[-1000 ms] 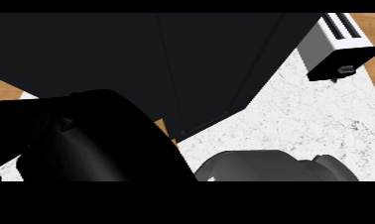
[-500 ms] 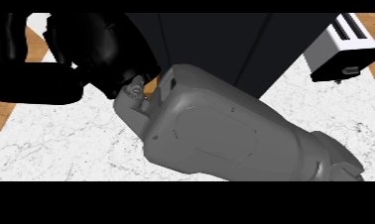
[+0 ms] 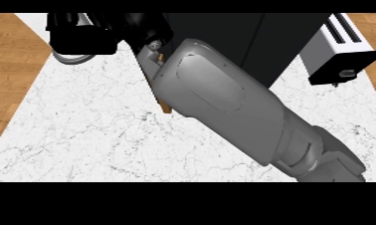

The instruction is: Pick up the wine, place it into the cabinet and close the cabinet

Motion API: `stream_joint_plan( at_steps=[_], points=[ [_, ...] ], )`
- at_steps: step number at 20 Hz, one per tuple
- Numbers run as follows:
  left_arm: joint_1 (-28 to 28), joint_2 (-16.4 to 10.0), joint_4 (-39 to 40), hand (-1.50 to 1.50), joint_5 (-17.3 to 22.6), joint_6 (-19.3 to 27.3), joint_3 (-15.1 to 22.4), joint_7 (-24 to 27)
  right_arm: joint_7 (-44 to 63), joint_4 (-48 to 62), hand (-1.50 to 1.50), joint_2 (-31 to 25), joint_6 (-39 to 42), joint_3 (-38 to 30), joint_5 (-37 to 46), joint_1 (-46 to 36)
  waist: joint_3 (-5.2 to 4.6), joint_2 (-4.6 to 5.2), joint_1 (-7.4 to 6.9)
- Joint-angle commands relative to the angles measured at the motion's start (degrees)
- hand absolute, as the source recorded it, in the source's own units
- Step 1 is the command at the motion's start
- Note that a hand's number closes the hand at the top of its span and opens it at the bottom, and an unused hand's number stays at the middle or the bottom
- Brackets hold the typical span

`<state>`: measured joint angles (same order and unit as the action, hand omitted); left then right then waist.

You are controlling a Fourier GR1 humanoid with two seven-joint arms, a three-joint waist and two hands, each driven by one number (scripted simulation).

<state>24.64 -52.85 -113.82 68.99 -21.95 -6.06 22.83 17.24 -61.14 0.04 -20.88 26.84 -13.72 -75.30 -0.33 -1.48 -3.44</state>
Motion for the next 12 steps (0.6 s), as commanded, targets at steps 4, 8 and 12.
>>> stream_joint_plan(
  at_steps=[4, 8, 12],
  points=[
    [-0.49, 0.78, -1.1, 1.5, -0.21, 1.35, -0.14, -0.48, -7.08, 10.96, 1.5, -5.68, 1.54, -3.71, 0.74, 4.97, 0.28, 3.04, 0.51],
    [-1.2, 0.23, -0.8, 1.5, 0.79, 1.48, -0.46, -1.27, -8.1, 12.33, 1.5, -6.94, 2.07, -3.03, 2.09, 5.16, 0.21, 3.31, 0.66],
    [-2.64, 0.81, -0.95, 1.5, 0.18, 4.07, 0.01, -1.26, -9.19, 12.08, 1.5, -7.4, 2.71, -3.29, 2.0, 5.63, 0.22, 3.53, 1.91]
  ],
)
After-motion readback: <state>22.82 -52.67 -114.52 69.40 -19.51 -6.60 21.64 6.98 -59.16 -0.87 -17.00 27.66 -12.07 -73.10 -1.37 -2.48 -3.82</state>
